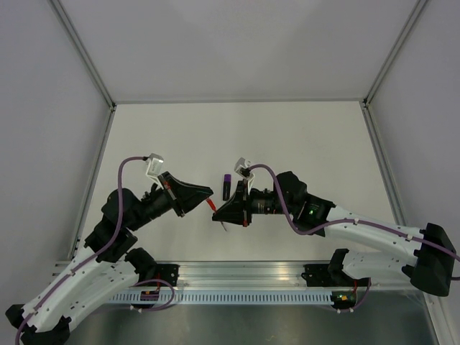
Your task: Insert the pens into the pen caps
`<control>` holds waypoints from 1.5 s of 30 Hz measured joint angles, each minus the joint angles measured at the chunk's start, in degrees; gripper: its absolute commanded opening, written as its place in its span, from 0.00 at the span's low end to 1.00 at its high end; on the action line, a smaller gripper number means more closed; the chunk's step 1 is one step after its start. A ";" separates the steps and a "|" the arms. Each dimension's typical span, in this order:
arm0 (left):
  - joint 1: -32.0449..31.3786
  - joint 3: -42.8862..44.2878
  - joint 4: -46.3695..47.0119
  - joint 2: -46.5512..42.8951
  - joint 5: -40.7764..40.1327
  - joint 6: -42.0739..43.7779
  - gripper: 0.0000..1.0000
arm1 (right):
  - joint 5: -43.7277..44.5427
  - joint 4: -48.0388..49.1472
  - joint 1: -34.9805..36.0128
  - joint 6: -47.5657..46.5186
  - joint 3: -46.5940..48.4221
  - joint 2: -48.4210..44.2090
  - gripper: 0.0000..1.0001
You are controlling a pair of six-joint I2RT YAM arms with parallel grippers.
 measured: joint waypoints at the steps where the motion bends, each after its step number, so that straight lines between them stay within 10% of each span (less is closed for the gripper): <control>1: 0.00 -0.04 0.68 0.26 0.92 -0.20 0.02 | -0.42 0.00 0.02 -0.13 0.00 0.02 0.00; 45: 2.36 -11.93 21.70 0.09 -3.67 -3.87 0.02 | 4.94 -20.87 -2.80 -9.20 14.73 6.38 0.00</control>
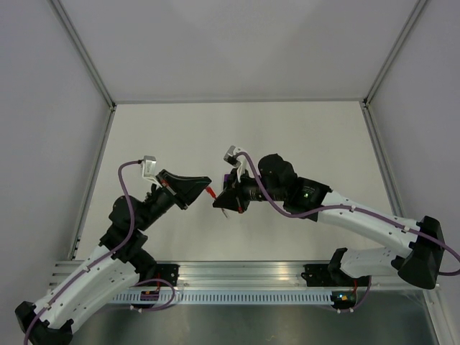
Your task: Insert the pens into the pen caps
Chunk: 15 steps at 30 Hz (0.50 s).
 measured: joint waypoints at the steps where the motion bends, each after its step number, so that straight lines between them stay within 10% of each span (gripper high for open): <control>1: 0.00 -0.02 -0.09 0.15 0.02 0.00 0.02 | 0.02 -0.44 -0.09 -0.55 0.09 0.04 0.00; 15: 0.02 -2.25 -1.20 1.62 -7.26 -2.10 0.02 | 4.55 -3.13 -0.31 -5.73 2.54 4.79 0.00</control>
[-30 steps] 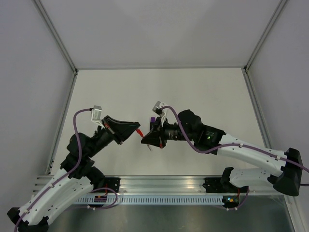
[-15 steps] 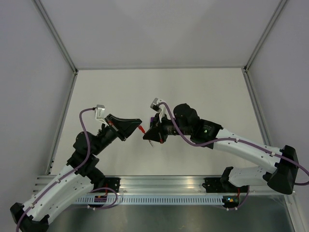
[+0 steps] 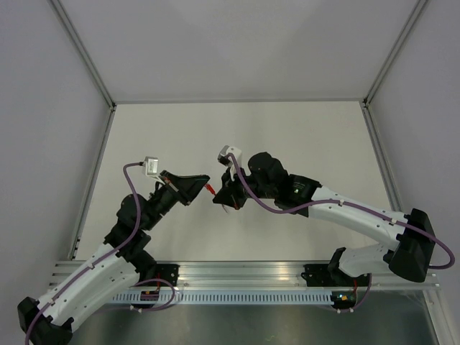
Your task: Insert the pens into the pen caps
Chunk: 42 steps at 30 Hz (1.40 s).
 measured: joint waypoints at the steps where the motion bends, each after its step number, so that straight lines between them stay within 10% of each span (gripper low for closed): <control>1: 0.00 -0.31 0.22 0.22 -0.24 -0.63 0.02 | 0.28 -0.26 -0.04 -0.37 -0.11 0.02 0.00; 12: -0.02 1.05 -5.33 0.04 -3.19 -4.07 0.02 | 1.75 0.22 -0.04 -3.50 -0.70 0.79 0.00; 19: -0.83 9.51 -19.47 0.92 -1.92 -2.08 0.55 | 0.92 4.83 -0.72 -3.72 -1.33 1.99 0.00; 42: -2.32 23.41 -39.47 7.13 -7.89 6.84 0.99 | 25.22 4.81 -3.43 13.70 -15.54 -3.26 0.00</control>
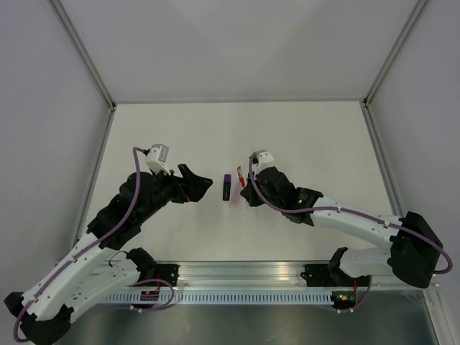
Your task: Insert the pens into the pen caps
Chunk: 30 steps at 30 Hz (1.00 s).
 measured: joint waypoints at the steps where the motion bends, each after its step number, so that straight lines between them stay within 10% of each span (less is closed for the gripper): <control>1: 0.00 -0.26 -0.02 1.36 -0.85 0.35 0.99 | 1.86 -0.92 -0.39 1.38 -1.11 0.37 0.00; 15: 4.94 -9.07 6.21 15.28 -2.60 4.76 0.99 | 6.88 -6.54 -11.26 8.66 1.18 19.47 0.03; 30: 9.05 -12.83 10.12 14.75 1.22 6.01 1.00 | 5.84 -6.05 -11.87 9.84 6.25 25.92 0.31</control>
